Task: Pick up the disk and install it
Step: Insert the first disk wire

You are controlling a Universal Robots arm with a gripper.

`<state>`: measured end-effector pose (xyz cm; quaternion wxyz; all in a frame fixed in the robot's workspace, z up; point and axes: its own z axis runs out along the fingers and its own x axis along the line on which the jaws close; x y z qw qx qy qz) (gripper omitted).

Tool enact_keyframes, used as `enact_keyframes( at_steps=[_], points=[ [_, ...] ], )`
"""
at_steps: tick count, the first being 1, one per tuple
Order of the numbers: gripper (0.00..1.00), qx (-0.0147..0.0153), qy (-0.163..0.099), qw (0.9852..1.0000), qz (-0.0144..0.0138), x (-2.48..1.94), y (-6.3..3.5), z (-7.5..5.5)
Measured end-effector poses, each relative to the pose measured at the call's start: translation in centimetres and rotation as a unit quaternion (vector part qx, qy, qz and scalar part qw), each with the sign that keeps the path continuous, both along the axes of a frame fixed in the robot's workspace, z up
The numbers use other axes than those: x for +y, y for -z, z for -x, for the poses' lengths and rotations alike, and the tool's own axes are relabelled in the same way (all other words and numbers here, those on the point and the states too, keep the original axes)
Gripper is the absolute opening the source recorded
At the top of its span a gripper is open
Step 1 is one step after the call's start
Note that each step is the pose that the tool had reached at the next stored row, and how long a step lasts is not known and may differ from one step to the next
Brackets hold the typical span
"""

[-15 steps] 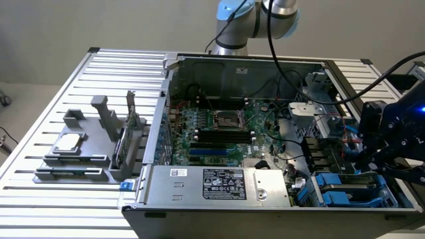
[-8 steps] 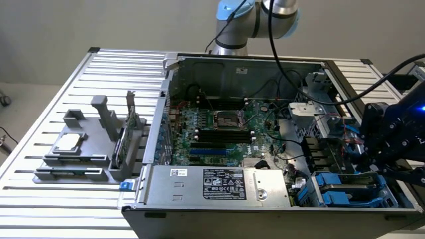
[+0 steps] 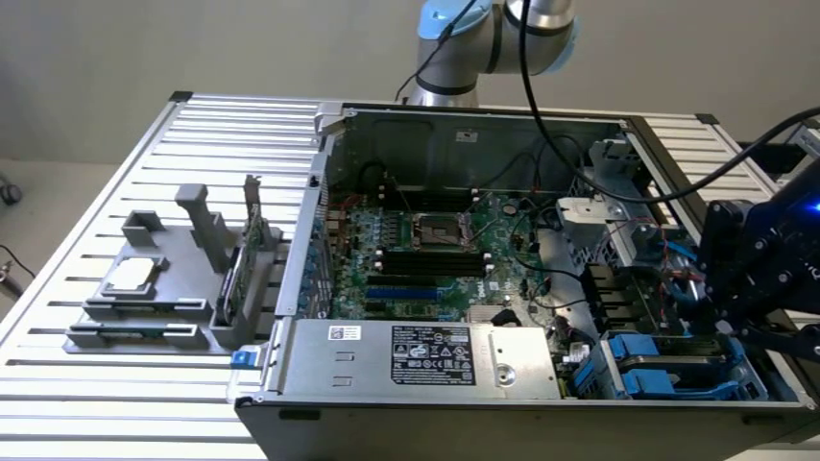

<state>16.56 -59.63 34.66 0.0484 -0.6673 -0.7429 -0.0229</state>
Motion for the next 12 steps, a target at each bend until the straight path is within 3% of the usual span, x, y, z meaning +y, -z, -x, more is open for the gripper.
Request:
enact_keyframes(
  at_steps=[4, 12],
  points=[
    [0.17, 0.0002, 0.001, 1.0000, 0.0044, -0.04, -0.01, 0.09],
    [0.17, 0.0002, 0.001, 1.0000, 0.0061, -0.04, 0.06, 0.26]
  ],
)
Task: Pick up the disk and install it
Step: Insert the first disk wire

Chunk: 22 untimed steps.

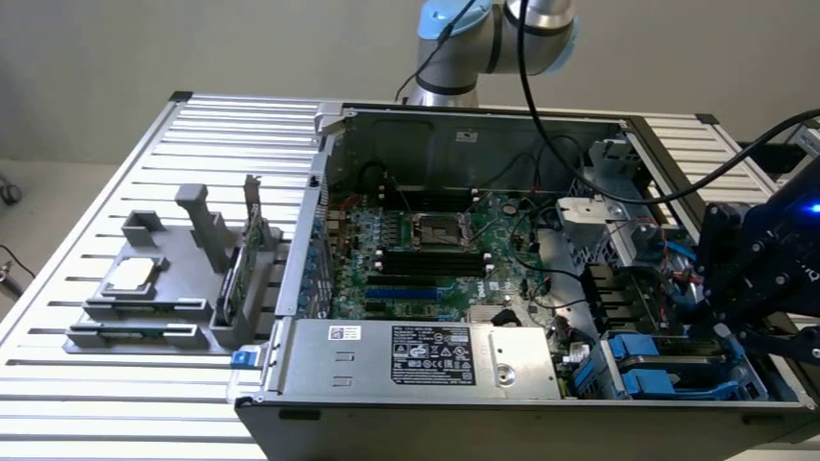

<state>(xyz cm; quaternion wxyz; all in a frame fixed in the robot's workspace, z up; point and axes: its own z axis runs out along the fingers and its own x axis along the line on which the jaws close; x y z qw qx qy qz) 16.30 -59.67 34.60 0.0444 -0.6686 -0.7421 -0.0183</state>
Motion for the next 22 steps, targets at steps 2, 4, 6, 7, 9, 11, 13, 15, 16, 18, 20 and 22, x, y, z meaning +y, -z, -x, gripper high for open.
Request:
enact_keyframes(
  at_steps=[2, 4, 6, 7, 9, 11, 13, 15, 16, 18, 20, 22],
  points=[
    [0.17, 0.0000, 0.000, 1.0000, 0.0008, 0.00, 0.03, 0.02],
    [0.17, 0.0000, 0.000, 1.0000, 0.0019, 0.00, 0.04, 0.04],
    [0.17, 0.0000, 0.000, 1.0000, 0.0031, 0.00, 0.04, 0.04],
    [0.17, 0.0000, 0.000, 1.0000, 0.0035, 0.00, 0.06, 0.04],
    [0.17, -0.0003, 0.000, 1.0000, 0.0049, 0.00, 0.08, 0.06],
    [0.17, -0.0023, 0.000, 1.0000, 0.0054, 0.00, 0.10, 0.12],
    [0.17, -0.0050, 0.000, 1.0000, 0.0056, 0.00, 0.11, 0.15],
    [0.17, -0.0073, 0.001, 1.0000, 0.0057, 0.00, 0.11, 0.19],
    [0.17, -0.0082, 0.001, 0.9999, 0.0059, 0.00, 0.12, 0.23],
    [0.17, -0.0090, 0.001, 0.9999, 0.0064, 0.00, 0.14, 0.31],
    [0.17, -0.0095, 0.001, 0.9999, 0.0067, 0.00, 0.15, 0.41],
    [0.17, -0.0103, 0.001, 0.9999, 0.0073, 0.00, 0.17, 0.43]
  ],
)
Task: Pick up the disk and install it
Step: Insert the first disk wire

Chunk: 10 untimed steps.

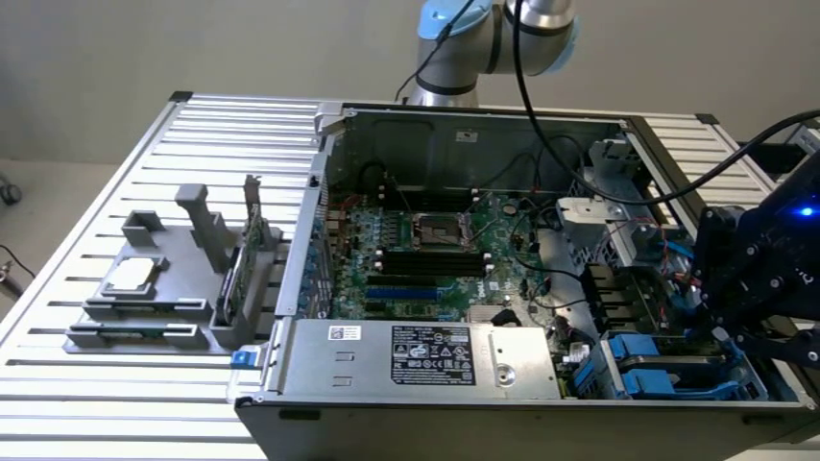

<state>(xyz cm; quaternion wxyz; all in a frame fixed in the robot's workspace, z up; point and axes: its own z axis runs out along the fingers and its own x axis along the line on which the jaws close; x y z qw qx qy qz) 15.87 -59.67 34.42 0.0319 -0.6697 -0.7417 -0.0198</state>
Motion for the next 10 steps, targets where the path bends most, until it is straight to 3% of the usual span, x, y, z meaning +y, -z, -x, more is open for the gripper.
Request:
enact_keyframes(
  at_steps=[10],
  points=[
    [0.17, -0.0039, 0.000, 1.0000, 0.0018, 0.00, 0.15, 0.01]
  ],
)
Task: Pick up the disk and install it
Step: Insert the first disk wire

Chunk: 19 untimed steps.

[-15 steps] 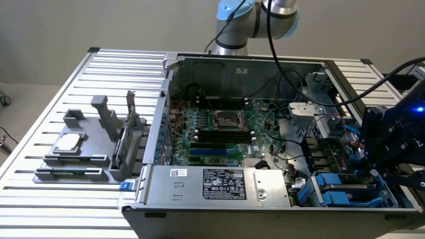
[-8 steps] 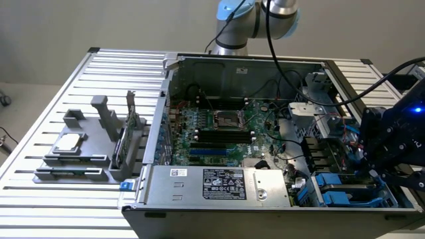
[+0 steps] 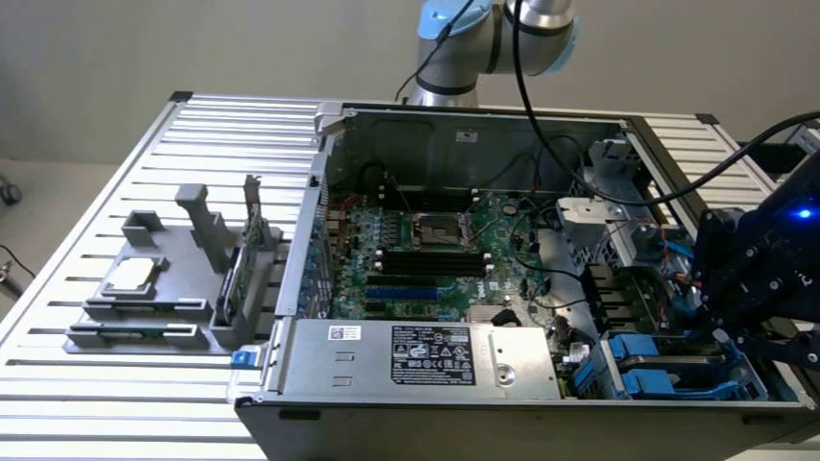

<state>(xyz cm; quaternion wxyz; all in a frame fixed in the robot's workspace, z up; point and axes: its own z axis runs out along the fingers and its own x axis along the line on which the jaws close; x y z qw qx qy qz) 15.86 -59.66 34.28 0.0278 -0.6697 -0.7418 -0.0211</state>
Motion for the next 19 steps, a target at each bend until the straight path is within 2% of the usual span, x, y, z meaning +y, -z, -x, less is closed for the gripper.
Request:
enact_keyframes(
  at_steps=[10, 19],
  points=[
    [0.17, -0.0011, 0.003, 1.0000, 0.0004, -0.01, 0.13, 0.00],
    [0.17, -0.0011, 0.019, 0.9998, 0.0007, -0.04, 0.17, 0.00]
  ],
)
